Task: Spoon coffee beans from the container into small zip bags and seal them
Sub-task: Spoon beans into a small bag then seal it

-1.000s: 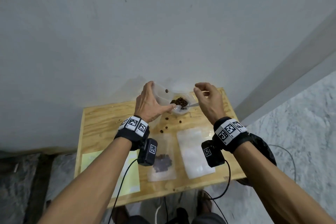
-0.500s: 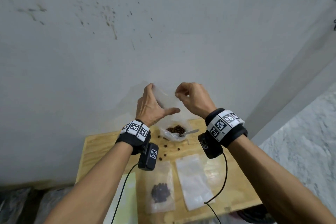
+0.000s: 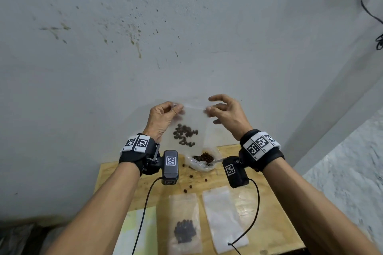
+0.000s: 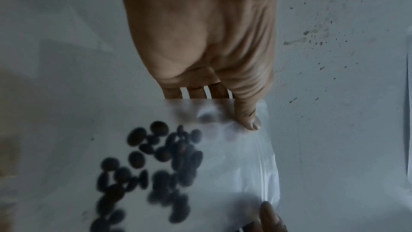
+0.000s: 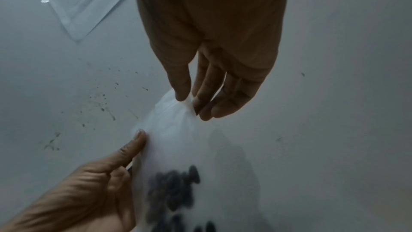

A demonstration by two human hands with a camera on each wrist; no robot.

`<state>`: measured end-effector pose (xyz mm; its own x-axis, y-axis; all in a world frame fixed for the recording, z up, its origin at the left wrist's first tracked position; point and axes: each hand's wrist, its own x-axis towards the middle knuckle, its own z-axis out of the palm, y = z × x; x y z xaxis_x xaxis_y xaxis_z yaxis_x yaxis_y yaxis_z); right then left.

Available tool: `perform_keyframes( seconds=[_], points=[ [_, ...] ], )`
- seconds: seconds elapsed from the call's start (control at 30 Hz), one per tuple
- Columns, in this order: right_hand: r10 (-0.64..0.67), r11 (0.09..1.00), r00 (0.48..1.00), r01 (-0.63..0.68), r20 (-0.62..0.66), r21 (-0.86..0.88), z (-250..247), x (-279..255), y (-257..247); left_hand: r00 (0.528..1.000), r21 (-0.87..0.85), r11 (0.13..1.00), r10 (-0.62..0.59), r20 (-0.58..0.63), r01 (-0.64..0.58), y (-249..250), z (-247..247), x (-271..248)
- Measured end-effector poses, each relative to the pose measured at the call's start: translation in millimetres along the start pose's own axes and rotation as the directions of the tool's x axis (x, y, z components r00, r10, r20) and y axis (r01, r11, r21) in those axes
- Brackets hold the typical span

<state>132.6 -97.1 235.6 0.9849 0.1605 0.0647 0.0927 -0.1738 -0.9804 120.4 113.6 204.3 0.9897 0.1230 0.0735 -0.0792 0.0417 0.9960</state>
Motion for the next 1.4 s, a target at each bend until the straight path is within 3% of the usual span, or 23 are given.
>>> perform_keyframes(
  seconds=[0.13, 0.43, 0.73, 1.4],
  points=[
    [0.052, 0.998, 0.999, -0.052, 0.004, 0.031, 1.5, 0.1, 5.9, 1.0, -0.021, 1.0, -0.01, -0.006, 0.01, 3.9, 2.1, -2.5],
    [0.023, 0.999, 1.0, -0.024, 0.009, 0.044, 12.2, -1.2, 2.2, 0.994, 0.047, 0.996, -0.075, 0.08, 0.072, 19.0, 8.0, -8.7],
    [0.025, 1.0, 0.998, -0.025, 0.06, 0.0, 18.7, -9.1, 0.3, 0.992, 0.23, 0.973, -0.042, 0.117, 0.014, 17.3, 9.7, -11.6],
    [0.007, 1.0, 1.0, -0.007, 0.018, 0.007, 21.0, -14.6, 8.6, 0.984, 0.314, 0.949, -0.018, 0.176, -0.039, 19.5, 5.2, -17.7]
  ],
)
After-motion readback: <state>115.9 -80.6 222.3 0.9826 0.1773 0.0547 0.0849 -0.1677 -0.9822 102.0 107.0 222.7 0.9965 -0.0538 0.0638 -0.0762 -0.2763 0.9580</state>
